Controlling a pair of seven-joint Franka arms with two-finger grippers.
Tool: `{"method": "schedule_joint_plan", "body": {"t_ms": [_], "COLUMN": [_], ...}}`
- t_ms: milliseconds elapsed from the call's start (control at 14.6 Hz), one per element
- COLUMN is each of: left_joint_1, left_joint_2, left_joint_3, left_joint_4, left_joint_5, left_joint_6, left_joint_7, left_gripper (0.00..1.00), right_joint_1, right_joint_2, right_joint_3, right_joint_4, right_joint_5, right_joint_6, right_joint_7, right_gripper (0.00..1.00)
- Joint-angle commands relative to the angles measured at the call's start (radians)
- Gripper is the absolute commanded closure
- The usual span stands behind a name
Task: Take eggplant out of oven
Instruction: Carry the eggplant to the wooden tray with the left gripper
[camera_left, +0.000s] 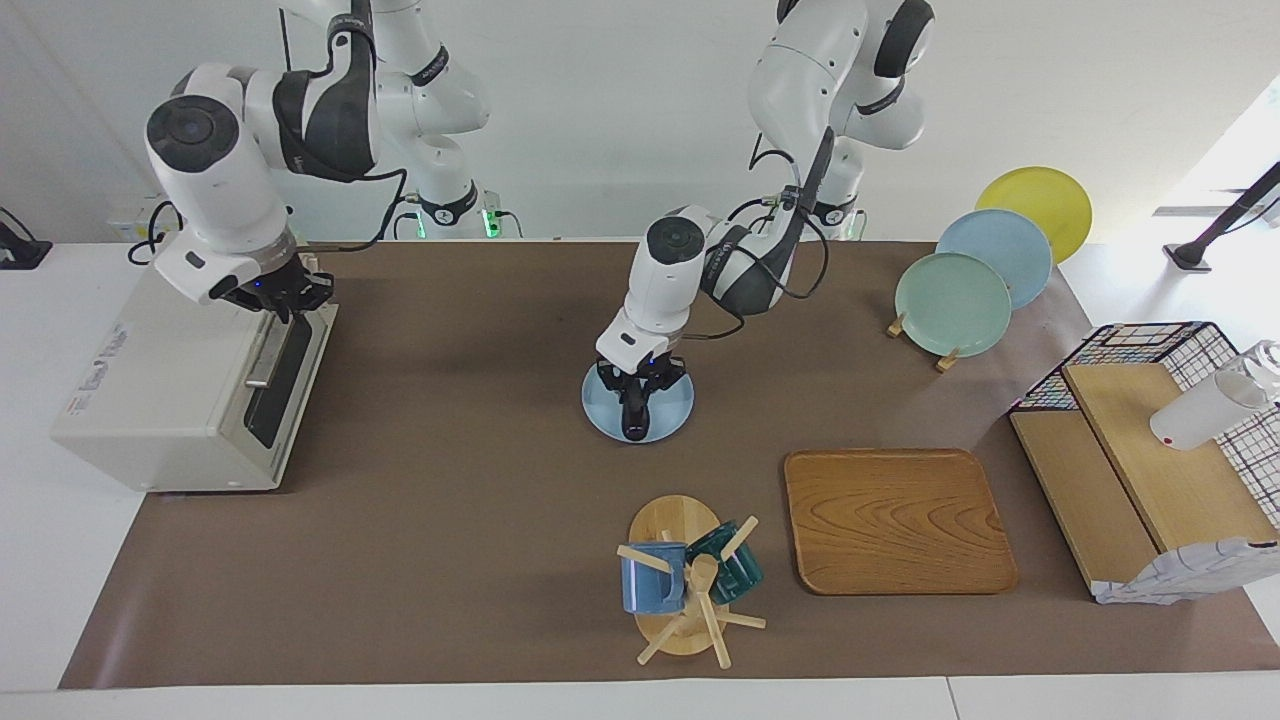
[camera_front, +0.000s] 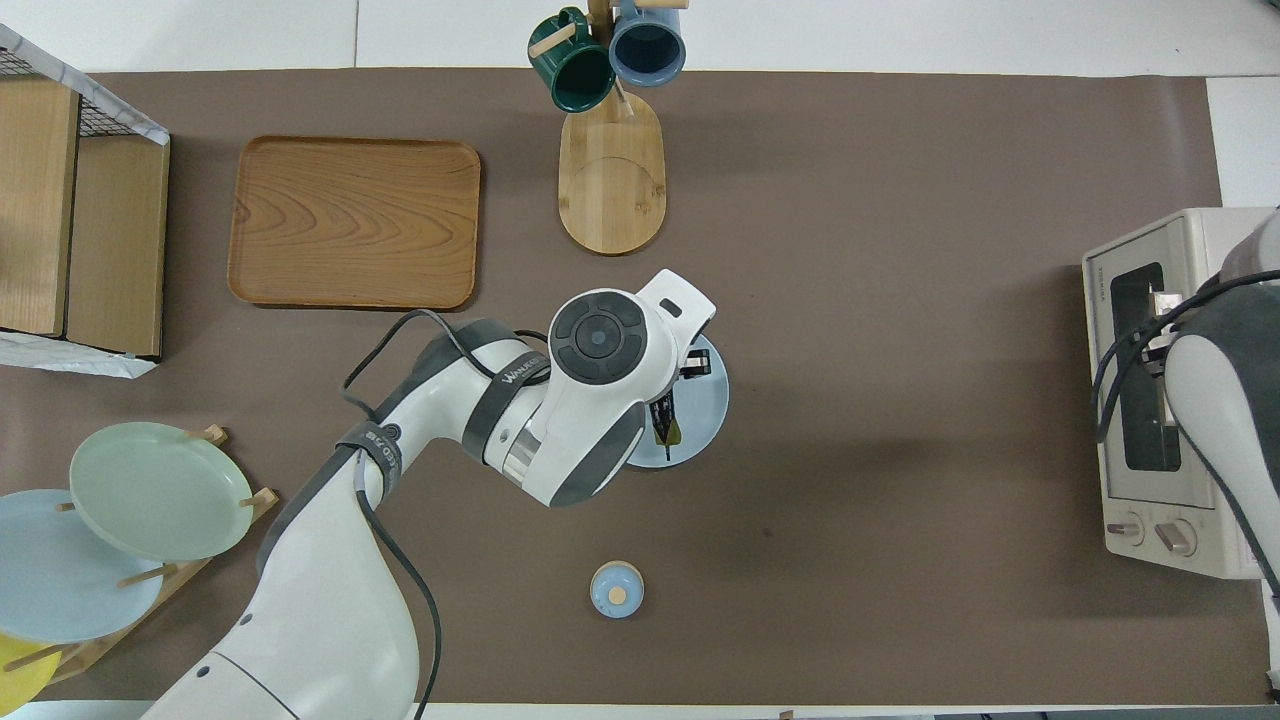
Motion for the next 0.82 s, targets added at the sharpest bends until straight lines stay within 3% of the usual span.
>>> {"method": "schedule_joint_plan", "body": {"t_ms": [0,137,549,755], "left_joint_1": [0.110,0.203,0.531,0.568], "left_joint_2": [-0.098,-0.089,-0.031,0.107], "left_joint_3": [-0.001,0.006,0.007,0.009], "left_joint_4": [0.004,0.088,0.182,0.330], "left_joint_5": [-0.011,-0.007,0.027,0.050], "left_joint_6": [-0.120,-0.230,-0.243,-0.240], "left_joint_7": [0.043,0.139,0.525,0.539], "left_gripper": [1.00,1.00,1.00,1.00], "right_joint_1": [-0.004,-0.005,0.031,0.030], "right_joint_2": [0.002,-0.001,-0.012,-0.034], "right_joint_3": [0.008,0.006,-0.013,-0.017], "right_joint_4": [0.068,0.069,0.075,0.060], "right_joint_5": [0.054,0.144,0.174,0.173], "right_joint_6": [-0.040,-0.052,-0.074,-0.060], "right_joint_7": [-0.019,-0.016,0.010,0.016], "right_gripper": [0.59,0.00,0.00,0.00]}}
